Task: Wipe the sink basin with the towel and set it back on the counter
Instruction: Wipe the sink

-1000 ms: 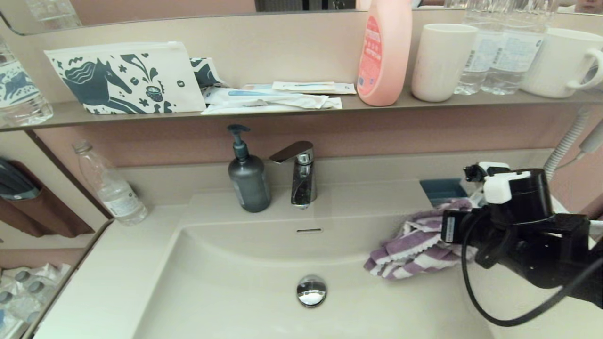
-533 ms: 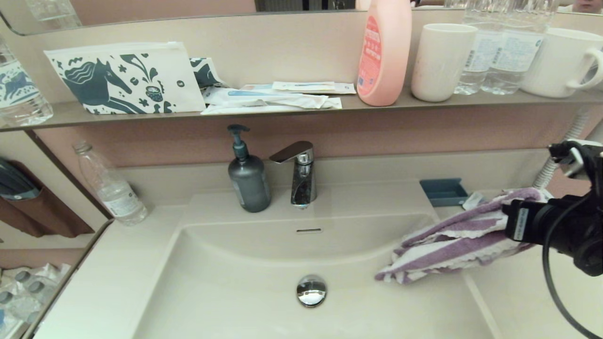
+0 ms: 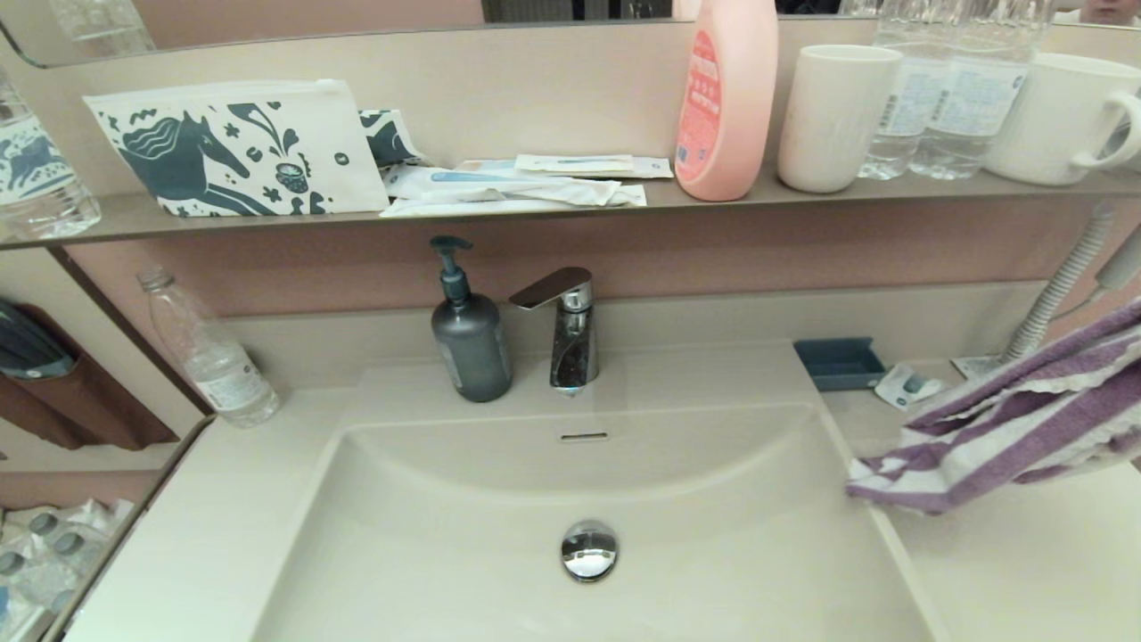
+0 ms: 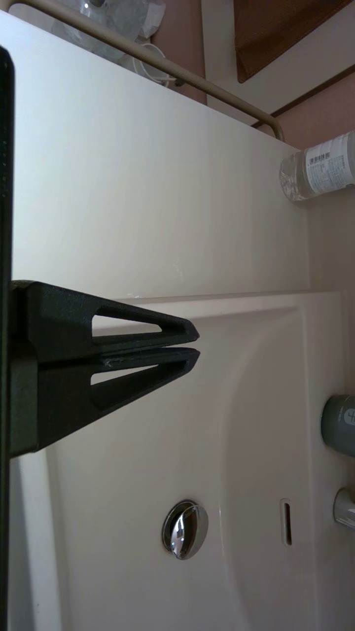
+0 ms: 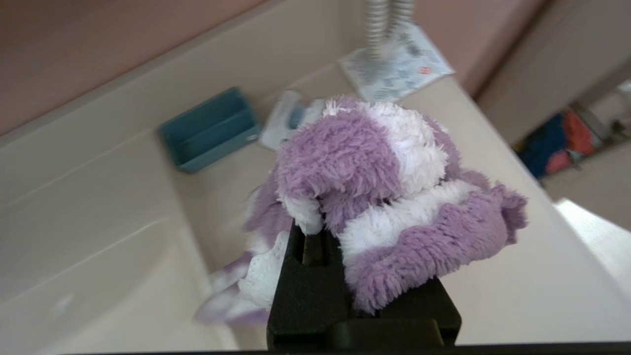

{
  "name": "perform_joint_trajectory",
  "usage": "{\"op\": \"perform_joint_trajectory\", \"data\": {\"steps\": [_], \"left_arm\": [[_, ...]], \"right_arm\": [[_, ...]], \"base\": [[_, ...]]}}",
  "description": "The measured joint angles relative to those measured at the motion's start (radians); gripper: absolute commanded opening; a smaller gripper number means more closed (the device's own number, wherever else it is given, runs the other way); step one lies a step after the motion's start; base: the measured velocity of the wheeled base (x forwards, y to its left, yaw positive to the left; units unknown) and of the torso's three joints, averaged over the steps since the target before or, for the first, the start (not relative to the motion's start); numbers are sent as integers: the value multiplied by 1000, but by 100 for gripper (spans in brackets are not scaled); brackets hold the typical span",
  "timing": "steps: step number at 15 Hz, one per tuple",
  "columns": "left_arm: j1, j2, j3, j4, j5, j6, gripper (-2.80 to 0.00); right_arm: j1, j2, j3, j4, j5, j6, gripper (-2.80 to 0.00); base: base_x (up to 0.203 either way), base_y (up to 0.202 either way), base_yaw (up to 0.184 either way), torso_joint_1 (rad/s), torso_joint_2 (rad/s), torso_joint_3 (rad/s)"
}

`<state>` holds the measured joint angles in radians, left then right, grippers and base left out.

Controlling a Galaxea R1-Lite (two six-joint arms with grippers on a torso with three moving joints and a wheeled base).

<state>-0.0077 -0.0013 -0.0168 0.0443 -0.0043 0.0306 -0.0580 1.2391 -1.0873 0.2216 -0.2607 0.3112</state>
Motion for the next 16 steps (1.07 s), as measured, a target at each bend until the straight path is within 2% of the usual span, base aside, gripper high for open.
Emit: {"op": "perform_joint_trajectory", "data": {"steps": [2,5,8,12,16], "left_arm": [[0,0,0,0,0,1,-280],[0,0,0,0,0,0,-280],[0,0,0,0,0,0,-280],[0,0,0,0,0,0,-280],[0,0,0,0,0,0,-280]], "right_arm": [[-48,19,-54,43,11,-20,-280],[-62,30,-62,79,11,-28,-280],[-63,30,10,127,5,-33,-280],[-79,47,158,199,-41,-110,-280],[-106,115,212,259,-47,-158,-280]], "base": [[0,0,0,0,0,0],[0,0,0,0,0,0],[0,0,0,0,0,0],[0,0,0,0,0,0],[0,0,0,0,0,0]]}}
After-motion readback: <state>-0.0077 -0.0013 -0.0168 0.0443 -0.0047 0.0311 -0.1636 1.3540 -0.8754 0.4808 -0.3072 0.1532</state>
